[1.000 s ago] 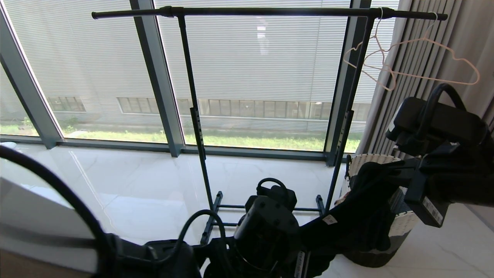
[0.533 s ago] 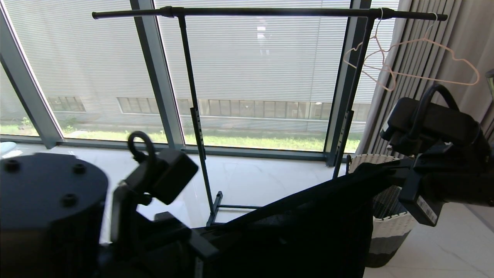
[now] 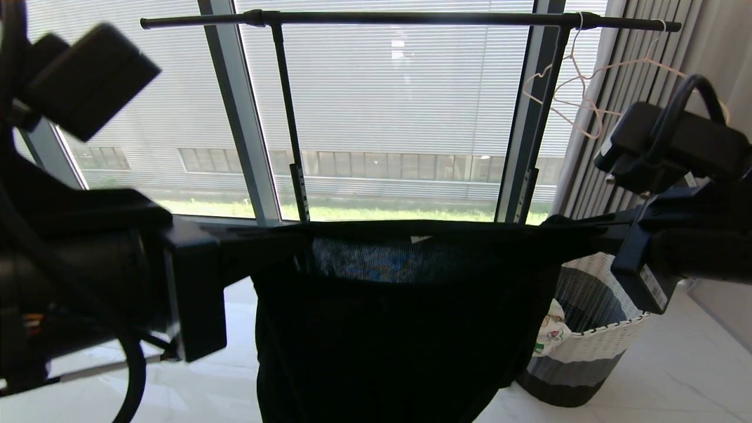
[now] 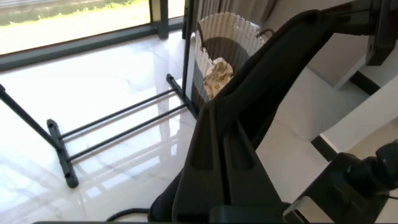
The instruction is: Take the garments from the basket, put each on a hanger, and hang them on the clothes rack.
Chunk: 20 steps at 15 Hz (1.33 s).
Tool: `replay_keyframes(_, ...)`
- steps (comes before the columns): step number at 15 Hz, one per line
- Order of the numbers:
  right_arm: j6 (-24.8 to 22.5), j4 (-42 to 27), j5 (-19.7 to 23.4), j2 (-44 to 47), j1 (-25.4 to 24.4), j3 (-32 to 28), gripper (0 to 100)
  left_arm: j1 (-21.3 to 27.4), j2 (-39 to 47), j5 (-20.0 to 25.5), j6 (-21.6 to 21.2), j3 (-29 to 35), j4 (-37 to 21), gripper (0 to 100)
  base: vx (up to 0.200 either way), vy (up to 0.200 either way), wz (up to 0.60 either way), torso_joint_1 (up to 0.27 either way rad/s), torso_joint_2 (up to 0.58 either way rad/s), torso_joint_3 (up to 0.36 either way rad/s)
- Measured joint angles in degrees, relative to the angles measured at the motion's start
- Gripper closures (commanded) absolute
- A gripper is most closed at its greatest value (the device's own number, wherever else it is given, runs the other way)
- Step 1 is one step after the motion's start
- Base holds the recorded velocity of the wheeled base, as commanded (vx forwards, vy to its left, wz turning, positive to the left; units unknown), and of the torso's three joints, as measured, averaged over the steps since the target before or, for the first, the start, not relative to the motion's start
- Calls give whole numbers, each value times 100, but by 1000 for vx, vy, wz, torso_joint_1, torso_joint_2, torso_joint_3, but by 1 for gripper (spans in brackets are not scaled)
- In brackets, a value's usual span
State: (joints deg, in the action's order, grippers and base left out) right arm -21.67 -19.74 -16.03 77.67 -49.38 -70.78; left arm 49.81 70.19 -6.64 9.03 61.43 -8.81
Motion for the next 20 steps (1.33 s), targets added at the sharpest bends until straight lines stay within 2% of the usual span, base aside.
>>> replay_keyframes(3, -9, -315, -17, 102, 71, -811, 100, -218, 475, 288, -371, 1139, -653, 100, 0, 0, 0, 0, 0, 0)
replay_keyframes(5, -9, -636, -26, 152, 101, -1196, 100, -274, 660, 618, -578, 1663, -1146, 100, 0, 0, 0, 0, 0, 0)
replay_keyframes(7, -11, -667, -28, 152, 112, -1259, 100, -290, 739, 642, -740, 1774, -1172, 100, 0, 0, 0, 0, 0, 0)
replay_keyframes(10, -68, -959, -13, -33, 94, -1178, 100, -508, 822, 730, -1601, 1691, -1128, 100, 0, 0, 0, 0, 0, 0)
replay_keyframes(12, -145, -1390, -9, -308, -130, -1091, 100, -684, 926, 1109, -1965, 1679, -913, 100, 0, 0, 0, 0, 0, 0)
replay_keyframes(16, -154, -1893, -17, -661, -998, -1034, 100, -740, 1140, 1367, -2053, 1812, -719, 100, 0, 0, 0, 0, 0, 0)
replay_keyframes(19, -150, -1897, -48, -672, -1202, -1058, 100, -745, 1167, 1362, -1924, 1840, -711, 100, 0, 0, 0, 0, 0, 0)
replay_keyframes(20, -139, -1831, -88, -667, -1164, -1073, 100, -745, 1125, 1348, -1721, 1809, -714, 100, 0, 0, 0, 0, 0, 0)
